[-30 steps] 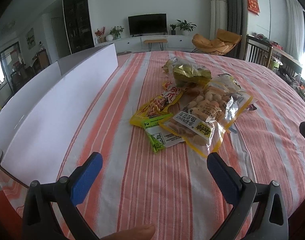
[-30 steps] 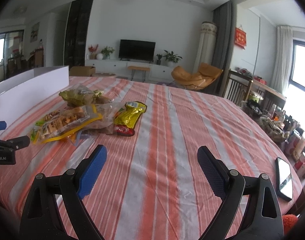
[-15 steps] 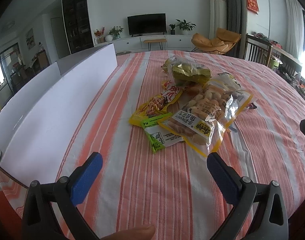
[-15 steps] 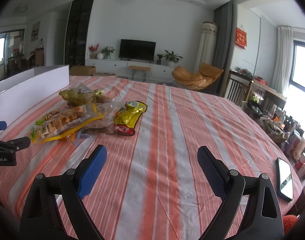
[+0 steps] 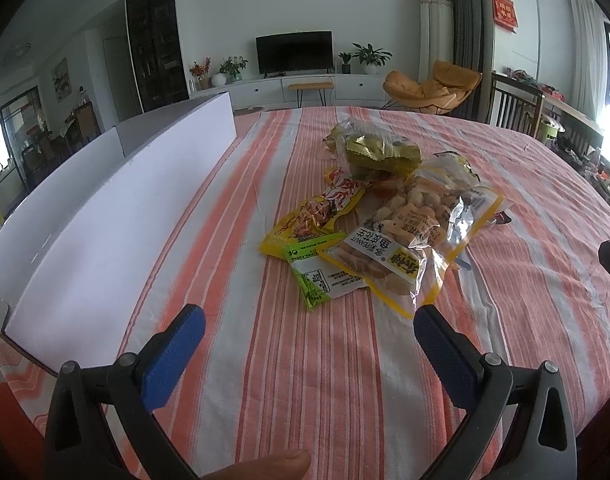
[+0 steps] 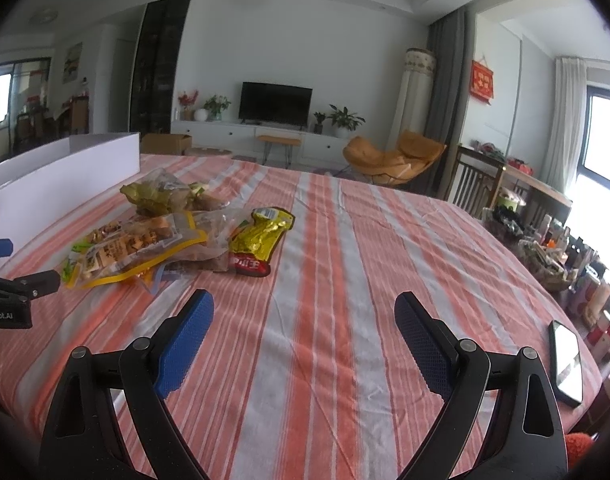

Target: Organize snacks

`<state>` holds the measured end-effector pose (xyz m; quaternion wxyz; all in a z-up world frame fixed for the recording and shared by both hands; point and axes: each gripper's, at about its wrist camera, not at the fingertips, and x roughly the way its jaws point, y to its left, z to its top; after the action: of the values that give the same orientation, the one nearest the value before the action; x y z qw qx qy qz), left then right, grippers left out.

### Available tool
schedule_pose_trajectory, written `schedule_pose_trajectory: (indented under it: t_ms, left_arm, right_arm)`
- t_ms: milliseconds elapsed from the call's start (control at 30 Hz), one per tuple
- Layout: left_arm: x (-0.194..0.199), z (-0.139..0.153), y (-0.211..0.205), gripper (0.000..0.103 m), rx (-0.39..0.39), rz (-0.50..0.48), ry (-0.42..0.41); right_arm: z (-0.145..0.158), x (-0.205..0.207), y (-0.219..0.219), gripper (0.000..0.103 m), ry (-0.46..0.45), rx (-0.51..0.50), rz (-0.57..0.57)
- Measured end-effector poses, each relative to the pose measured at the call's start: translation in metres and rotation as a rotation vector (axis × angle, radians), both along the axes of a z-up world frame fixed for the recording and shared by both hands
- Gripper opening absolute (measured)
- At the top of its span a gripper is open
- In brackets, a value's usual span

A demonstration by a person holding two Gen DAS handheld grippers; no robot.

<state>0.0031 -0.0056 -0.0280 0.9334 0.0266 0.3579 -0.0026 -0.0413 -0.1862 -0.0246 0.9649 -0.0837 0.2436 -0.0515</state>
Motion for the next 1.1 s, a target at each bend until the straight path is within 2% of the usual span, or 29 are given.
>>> schedule_pose_trajectory:
  t_ms: [733,933,1100]
  left_arm:
    - [-0.003,0.007,0.010,0.103,-0.006,0.008,0.011]
    - [-0.001,-0.003,0.023,0.103,-0.013,-0.004,0.053]
    - [0.007,-0.019,0.025,0.103,-0.027,-0.029,0.125]
  right_arm:
    - [0.002,-0.002,0.001,0.094,-0.004,-0.006,0.001]
    - [-0.001,-0.001,0.001,0.094,0.011,-0.010,0.015]
    - [-0.006,0.001,0.003,0.094,0.042,-0.001,0.036]
